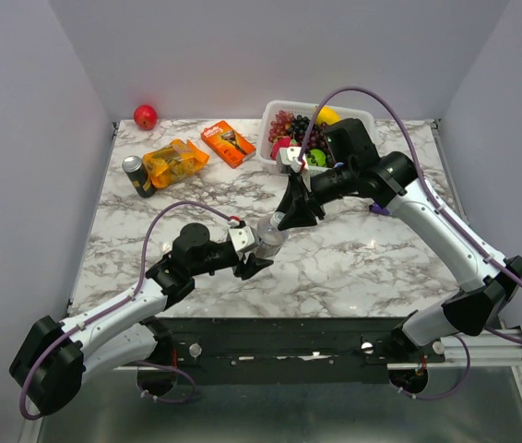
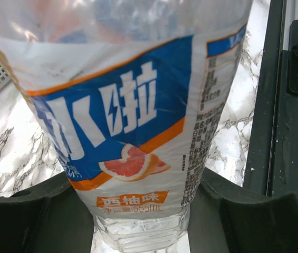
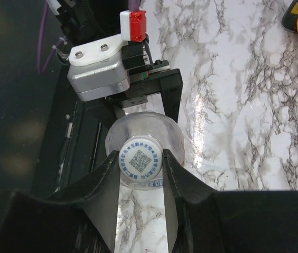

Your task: Screw on the bottle caps

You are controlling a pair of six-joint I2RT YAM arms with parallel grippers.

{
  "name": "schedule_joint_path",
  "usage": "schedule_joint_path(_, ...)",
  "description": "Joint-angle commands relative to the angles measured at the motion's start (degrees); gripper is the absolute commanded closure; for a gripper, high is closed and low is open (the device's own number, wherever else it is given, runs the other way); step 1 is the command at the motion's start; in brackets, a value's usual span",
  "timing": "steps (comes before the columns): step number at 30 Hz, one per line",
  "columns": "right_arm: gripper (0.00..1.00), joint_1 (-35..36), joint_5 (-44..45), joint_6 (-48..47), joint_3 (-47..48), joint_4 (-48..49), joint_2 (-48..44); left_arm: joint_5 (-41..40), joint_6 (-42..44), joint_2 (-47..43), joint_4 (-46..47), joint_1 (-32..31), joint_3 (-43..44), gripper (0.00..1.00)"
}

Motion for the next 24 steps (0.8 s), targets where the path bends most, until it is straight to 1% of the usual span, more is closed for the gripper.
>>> schedule_joint_path(1, 0.77, 0.6, 0.5, 1.9, -0.8, 1.2, 0.4, -0.1, 1.8, -0.1, 2.7, -0.5, 1.0, 1.0)
schedule_joint_path(2, 0.77, 0.6, 1.0, 1.2, -0.7, 0.6, 0.3, -0.1, 1.8, -0.3, 2.4, -0.5, 1.0, 0.74)
schedule_joint_path(4, 0.78, 0.6, 3.8, -2.8, 0.0, -2.7, 0.3, -0.4, 2.8, -1.1, 0.2, -0.3, 0.9, 0.45)
schedule_joint_path(5, 0.8, 0.5, 5.3, -4.5, 0.2, -4.4, 0.4, -0.4, 3.5, -1.4, -1.8, -0.4, 0.7, 0.02)
schedule_joint_path(7, 0.82, 0.5, 11.1, -8.3, -0.2, -8.9, 0.6, -0.2, 6.1, -2.7, -3.7, -0.4, -0.3, 0.01)
schedule_joint_path(9, 0.85, -0.2, 15.6, -9.9, -0.3, -13.4, 0.9, 0.8, 8.2, -3.3, -8.0, -0.4, -0.8, 0.01)
schedule_joint_path(12, 0.86, -3.0, 19.6, -10.3, -0.9, -15.9, 0.8, 2.0, 11.2, -3.3, -13.8, -0.4, -0.5, 0.01)
schedule_joint_path(14, 0.86, -5.2, 21.1, -10.9, -1.7, -16.0, 0.4, 1.3, 11.4, -3.4, -15.1, -0.3, -0.8, 0.01)
schedule_joint_path(17, 0.86, -8.1, 22.5, -11.4, -3.9, -13.0, 0.3, 1.2, 11.5, -3.4, -15.9, -0.3, -1.0, 0.01)
schedule_joint_path(24, 0.85, -10.4, 23.0, -10.8, -7.1, -6.8, 0.9, 1.0, 11.9, -2.2, -16.5, -0.1, -0.3, 0.01)
